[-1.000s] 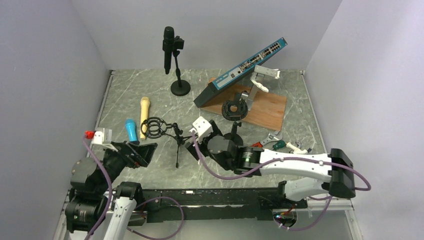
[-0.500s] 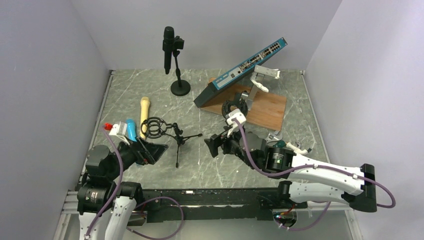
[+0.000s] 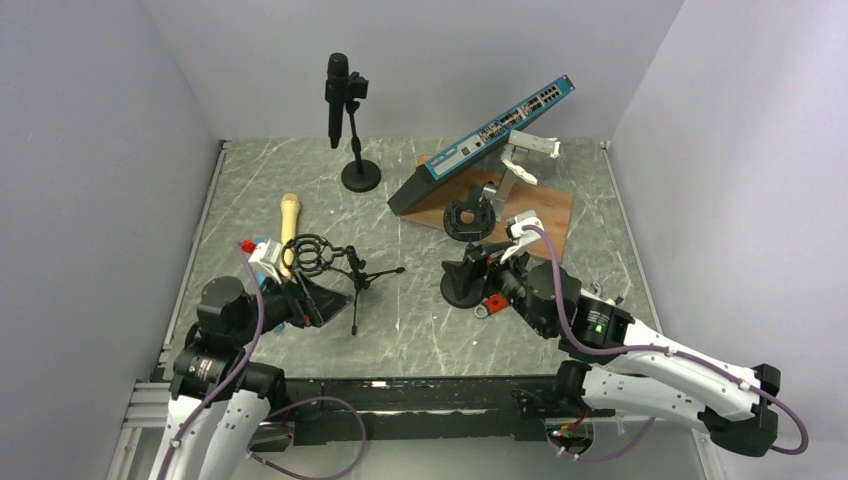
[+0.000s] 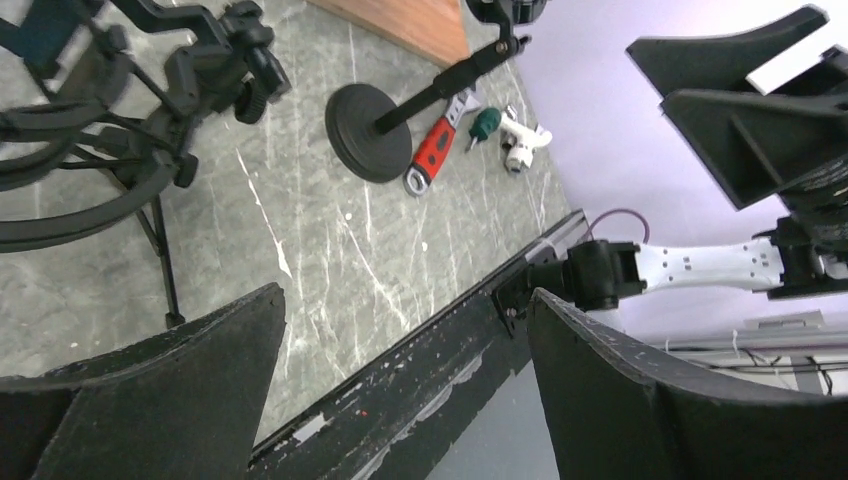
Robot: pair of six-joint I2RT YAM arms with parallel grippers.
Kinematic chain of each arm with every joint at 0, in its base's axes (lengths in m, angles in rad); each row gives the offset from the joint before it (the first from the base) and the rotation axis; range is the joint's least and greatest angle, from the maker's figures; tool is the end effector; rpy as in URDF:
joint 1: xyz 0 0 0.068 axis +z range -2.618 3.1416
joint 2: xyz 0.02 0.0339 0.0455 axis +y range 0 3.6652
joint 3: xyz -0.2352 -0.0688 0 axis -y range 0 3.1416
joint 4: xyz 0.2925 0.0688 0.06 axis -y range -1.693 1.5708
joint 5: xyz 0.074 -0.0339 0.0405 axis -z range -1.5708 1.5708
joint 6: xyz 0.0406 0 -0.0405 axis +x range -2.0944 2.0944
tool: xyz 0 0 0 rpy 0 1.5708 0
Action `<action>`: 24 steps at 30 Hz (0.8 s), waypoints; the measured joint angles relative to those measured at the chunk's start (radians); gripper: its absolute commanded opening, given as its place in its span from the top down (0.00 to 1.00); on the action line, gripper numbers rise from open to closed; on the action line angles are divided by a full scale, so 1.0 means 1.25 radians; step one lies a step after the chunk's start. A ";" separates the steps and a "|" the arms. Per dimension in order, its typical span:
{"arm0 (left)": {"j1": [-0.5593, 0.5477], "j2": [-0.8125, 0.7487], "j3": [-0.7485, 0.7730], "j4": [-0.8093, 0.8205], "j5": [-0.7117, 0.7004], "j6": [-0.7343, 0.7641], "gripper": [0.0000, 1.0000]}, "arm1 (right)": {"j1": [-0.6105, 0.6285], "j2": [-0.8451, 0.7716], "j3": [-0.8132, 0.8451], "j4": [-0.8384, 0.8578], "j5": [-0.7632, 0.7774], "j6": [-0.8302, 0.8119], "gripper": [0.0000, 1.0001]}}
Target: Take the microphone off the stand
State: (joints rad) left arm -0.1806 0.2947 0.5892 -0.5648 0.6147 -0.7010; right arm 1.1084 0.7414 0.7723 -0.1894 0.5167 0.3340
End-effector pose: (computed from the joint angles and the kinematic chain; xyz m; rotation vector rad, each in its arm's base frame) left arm 0.1539 -0.0519 0.2955 -0.0456 1.9564 -1.1634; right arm 0.1272 0.2103 0.3241 -0.2881 1.7246 0.6220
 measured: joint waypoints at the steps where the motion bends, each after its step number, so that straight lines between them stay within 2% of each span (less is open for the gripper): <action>1: -0.026 0.008 0.000 0.001 -0.018 0.000 0.08 | -0.002 -0.009 0.000 0.000 0.000 0.000 0.00; 5: -0.172 0.052 -0.002 0.019 -0.108 -0.004 0.09 | -0.004 -0.017 0.000 -0.002 0.002 0.000 0.01; 9: -0.367 0.142 -0.006 0.060 -0.275 -0.019 0.07 | -0.005 -0.016 0.000 -0.012 0.001 0.000 0.00; 10: -0.472 0.184 -0.002 0.067 -0.337 -0.021 0.06 | -0.005 -0.016 0.000 -0.016 0.001 0.000 0.00; 12: -0.608 0.291 0.027 0.060 -0.467 -0.023 0.06 | -0.005 -0.017 0.000 -0.023 0.002 0.003 0.01; 13: -0.645 0.334 0.042 0.060 -0.506 -0.025 0.06 | -0.006 -0.018 0.000 -0.029 0.002 0.005 0.01; 15: -0.685 0.434 0.075 0.067 -0.587 -0.034 0.06 | -0.006 -0.025 0.000 -0.042 0.002 0.009 0.01; 18: -0.694 0.533 0.088 0.102 -0.664 -0.045 0.07 | -0.006 -0.054 0.000 -0.066 0.005 0.018 0.01; 24: -0.694 0.699 0.125 0.132 -0.747 -0.079 0.12 | -0.007 -0.128 0.000 -0.103 0.027 0.033 0.00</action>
State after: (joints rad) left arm -1.0477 1.1690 0.7456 -0.4004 -0.3187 -0.8001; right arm 1.1000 0.5812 0.7723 -0.3176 0.5503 0.3756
